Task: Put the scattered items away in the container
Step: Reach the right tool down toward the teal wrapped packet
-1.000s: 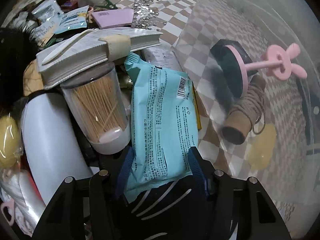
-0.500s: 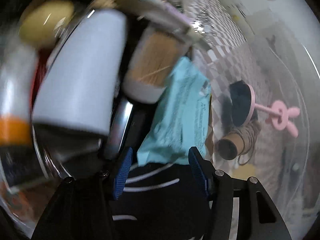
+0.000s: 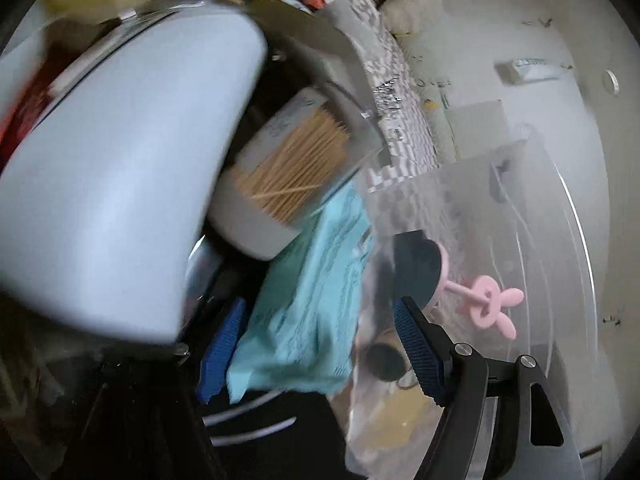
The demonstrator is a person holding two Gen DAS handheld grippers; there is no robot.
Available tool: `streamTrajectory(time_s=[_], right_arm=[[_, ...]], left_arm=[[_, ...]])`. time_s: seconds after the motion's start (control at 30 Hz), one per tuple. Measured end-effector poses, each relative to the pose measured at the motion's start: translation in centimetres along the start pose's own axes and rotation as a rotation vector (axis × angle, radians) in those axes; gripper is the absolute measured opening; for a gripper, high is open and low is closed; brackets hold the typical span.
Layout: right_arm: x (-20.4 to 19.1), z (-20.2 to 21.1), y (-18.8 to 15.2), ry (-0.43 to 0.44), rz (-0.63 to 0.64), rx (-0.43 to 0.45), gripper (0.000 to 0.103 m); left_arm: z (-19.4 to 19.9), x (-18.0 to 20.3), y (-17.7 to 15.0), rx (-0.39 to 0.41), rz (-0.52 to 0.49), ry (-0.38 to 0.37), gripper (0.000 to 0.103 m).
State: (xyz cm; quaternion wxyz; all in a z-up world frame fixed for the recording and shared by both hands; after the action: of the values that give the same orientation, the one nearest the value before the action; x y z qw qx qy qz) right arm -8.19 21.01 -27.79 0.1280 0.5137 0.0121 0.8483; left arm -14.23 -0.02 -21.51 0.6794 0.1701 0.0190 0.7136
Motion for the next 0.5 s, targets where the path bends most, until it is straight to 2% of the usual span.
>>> streamTrajectory(time_s=[0.17, 0.33, 0.5], right_arm=[[1.2, -1.0, 0.6, -0.021, 0.01, -0.028, 0.074], [3.2, -3.3, 0.0, 0.052, -0.067, -0.11, 0.055], [5.9, -3.8, -0.5, 0.157, -0.22, -0.157, 0.033]], left_arm=[[0.0, -0.5, 0.0, -0.003, 0.023, -0.017, 0.101], [0.1, -0.6, 0.0, -0.001, 0.023, -0.024, 0.101], [0.3, -0.6, 0.0, 0.001, 0.023, -0.03, 0.101]])
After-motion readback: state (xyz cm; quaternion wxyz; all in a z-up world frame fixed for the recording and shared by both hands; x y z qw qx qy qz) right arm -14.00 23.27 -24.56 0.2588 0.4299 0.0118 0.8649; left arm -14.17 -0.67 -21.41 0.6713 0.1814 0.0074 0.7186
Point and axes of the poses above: each gripper's, at about its wrist camera, not at the fingertips, and z roughly against the way its jaws point, x to its right, y to its top, the point moved 5 cm from there along -z, roughly the way its jaws point, and after that the axes turned 7 degrees about -y, right-handed, at the moved point
